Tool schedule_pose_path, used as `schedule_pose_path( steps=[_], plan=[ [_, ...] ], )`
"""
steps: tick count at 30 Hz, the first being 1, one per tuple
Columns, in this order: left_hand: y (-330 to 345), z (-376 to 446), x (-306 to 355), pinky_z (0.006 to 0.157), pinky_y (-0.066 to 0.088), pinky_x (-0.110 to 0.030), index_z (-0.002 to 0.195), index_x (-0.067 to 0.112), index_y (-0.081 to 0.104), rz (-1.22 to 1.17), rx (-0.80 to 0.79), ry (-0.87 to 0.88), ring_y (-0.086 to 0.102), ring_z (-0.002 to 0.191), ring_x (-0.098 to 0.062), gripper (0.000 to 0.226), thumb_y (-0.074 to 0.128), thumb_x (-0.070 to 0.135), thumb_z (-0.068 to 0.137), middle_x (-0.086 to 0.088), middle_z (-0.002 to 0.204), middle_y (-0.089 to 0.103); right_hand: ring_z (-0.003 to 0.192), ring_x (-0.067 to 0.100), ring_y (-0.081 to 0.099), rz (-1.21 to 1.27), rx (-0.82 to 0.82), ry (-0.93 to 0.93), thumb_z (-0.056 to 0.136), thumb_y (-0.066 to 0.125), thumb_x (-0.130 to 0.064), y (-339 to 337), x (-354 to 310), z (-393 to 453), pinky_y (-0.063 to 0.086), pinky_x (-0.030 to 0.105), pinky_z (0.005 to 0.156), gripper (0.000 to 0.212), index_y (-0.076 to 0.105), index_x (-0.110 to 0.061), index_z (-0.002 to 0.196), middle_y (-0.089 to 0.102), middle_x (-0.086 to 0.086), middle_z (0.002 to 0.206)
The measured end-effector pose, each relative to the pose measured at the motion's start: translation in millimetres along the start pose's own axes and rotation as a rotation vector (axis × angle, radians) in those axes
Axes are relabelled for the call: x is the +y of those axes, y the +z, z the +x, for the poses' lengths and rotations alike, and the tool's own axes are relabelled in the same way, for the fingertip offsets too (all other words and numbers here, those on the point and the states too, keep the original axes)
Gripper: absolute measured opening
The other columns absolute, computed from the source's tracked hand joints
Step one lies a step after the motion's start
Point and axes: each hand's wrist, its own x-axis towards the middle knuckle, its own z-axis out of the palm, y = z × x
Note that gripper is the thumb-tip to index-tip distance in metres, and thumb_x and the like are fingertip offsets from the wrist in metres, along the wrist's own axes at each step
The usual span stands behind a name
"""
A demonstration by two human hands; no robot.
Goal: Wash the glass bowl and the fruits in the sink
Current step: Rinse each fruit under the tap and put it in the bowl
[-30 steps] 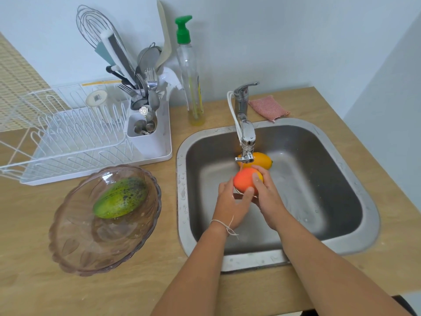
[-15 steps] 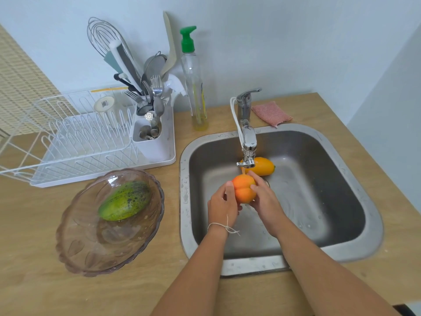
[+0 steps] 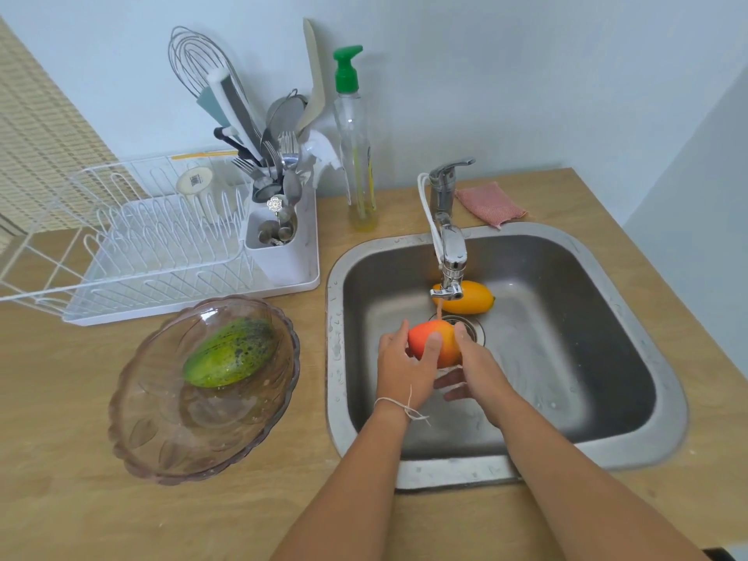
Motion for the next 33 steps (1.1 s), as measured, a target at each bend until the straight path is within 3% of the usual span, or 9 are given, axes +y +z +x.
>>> schedule_pose_path(
  steps=[4, 6, 8, 12, 16, 20, 25, 29, 33],
  plan=[
    [-21.9, 2.5, 6.0, 0.080, 0.063, -0.042, 0.119, 0.026, 0.069, -0.068, 0.074, 0.025, 0.069, 0.095, -0.016, 0.066, 0.049, 0.077, 0.081, 0.001, 0.112, 0.070, 0.114, 0.024, 0.066, 0.046, -0.056, -0.239, 0.101, 0.054, -0.046, -0.9, 5.5, -4.8, 0.062, 0.048, 0.088, 0.048, 0.047, -0.031, 0.147, 0.054, 0.002, 0.138],
    [-40.9, 2.6, 18.6, 0.075, 0.063, -0.041, 0.087, 0.020, 0.075, 0.081, 0.010, 0.020, 0.073, 0.074, -0.020, 0.066, 0.043, 0.078, 0.083, -0.002, 0.081, 0.075, 0.114, 0.028, 0.066, 0.112, -0.080, -0.253, 0.099, 0.058, -0.046, 4.7, 4.7, -6.5, 0.062, 0.052, 0.087, 0.039, 0.059, -0.027, 0.134, 0.056, 0.010, 0.136],
    [-60.6, 2.1, 31.3, 0.077, 0.061, -0.041, 0.071, 0.015, 0.069, 0.245, -0.078, 0.009, 0.073, 0.067, -0.026, 0.070, 0.039, 0.077, 0.085, -0.008, 0.069, 0.073, 0.109, 0.035, 0.069, 0.205, -0.068, -0.176, 0.095, 0.058, -0.056, 13.1, 1.1, -6.1, 0.062, 0.054, 0.086, 0.046, 0.062, -0.022, 0.126, 0.059, 0.017, 0.129],
    [-104.1, -2.5, 52.1, 0.086, 0.059, -0.046, 0.104, 0.013, 0.071, 0.361, -0.237, 0.077, 0.073, 0.080, -0.026, 0.056, 0.046, 0.062, 0.094, -0.010, 0.087, 0.075, 0.102, 0.036, 0.073, 0.274, -0.085, -0.134, 0.098, 0.052, -0.057, 33.0, -21.8, -15.3, 0.062, 0.051, 0.087, 0.051, 0.061, -0.016, 0.128, 0.067, 0.019, 0.120],
    [-165.8, -18.2, 58.8, 0.090, 0.058, -0.037, 0.123, 0.020, 0.069, 0.260, -0.204, 0.191, 0.069, 0.089, -0.011, 0.035, 0.065, 0.036, 0.092, 0.003, 0.101, 0.075, 0.110, 0.019, 0.070, 0.029, -0.166, -0.484, 0.095, 0.065, -0.047, 54.4, -54.1, -35.1, 0.059, 0.041, 0.093, 0.038, 0.064, -0.027, 0.128, 0.069, 0.004, 0.125],
    [-225.2, -47.4, 45.3, 0.085, 0.054, -0.019, 0.124, 0.030, 0.065, 0.303, -0.066, 0.266, 0.068, 0.092, 0.006, 0.047, 0.073, 0.023, 0.078, 0.015, 0.104, 0.073, 0.119, -0.005, 0.055, -0.319, -0.281, -0.755, 0.096, 0.069, -0.026, 95.3, -77.7, -57.3, 0.046, 0.017, 0.097, 0.045, 0.053, -0.035, 0.137, 0.050, -0.019, 0.133],
    [-264.5, -72.2, 12.7, 0.096, 0.050, -0.026, 0.132, 0.019, 0.062, 0.549, 0.082, 0.289, 0.060, 0.102, -0.007, 0.058, 0.075, 0.028, 0.076, 0.002, 0.117, 0.067, 0.131, 0.005, 0.044, -0.562, -0.317, -0.901, 0.093, 0.068, -0.033, 148.8, -78.3, -76.4, 0.035, 0.023, 0.109, 0.058, 0.047, -0.029, 0.147, 0.041, -0.013, 0.145],
    [-274.0, -85.1, -6.1, 0.084, 0.039, -0.002, 0.133, 0.017, 0.061, 0.589, 0.110, 0.274, 0.052, 0.094, 0.001, 0.061, 0.080, 0.032, 0.077, 0.003, 0.109, 0.059, 0.129, 0.008, 0.047, -0.607, -0.323, -0.919, 0.092, 0.068, -0.039, 158.7, -67.4, -82.0, 0.041, 0.029, 0.109, 0.057, 0.046, -0.034, 0.144, 0.047, -0.013, 0.145],
    [-270.5, -88.0, -20.1, 0.084, 0.040, -0.012, 0.137, 0.023, 0.059, 0.617, 0.115, 0.219, 0.054, 0.097, -0.006, 0.069, 0.080, 0.048, 0.076, 0.007, 0.109, 0.057, 0.145, 0.013, 0.036, -0.791, -0.328, -0.899, 0.095, 0.062, -0.048, 153.6, -55.1, -77.0, 0.028, 0.040, 0.122, 0.062, 0.041, -0.034, 0.151, 0.046, -0.011, 0.154]
  ],
)
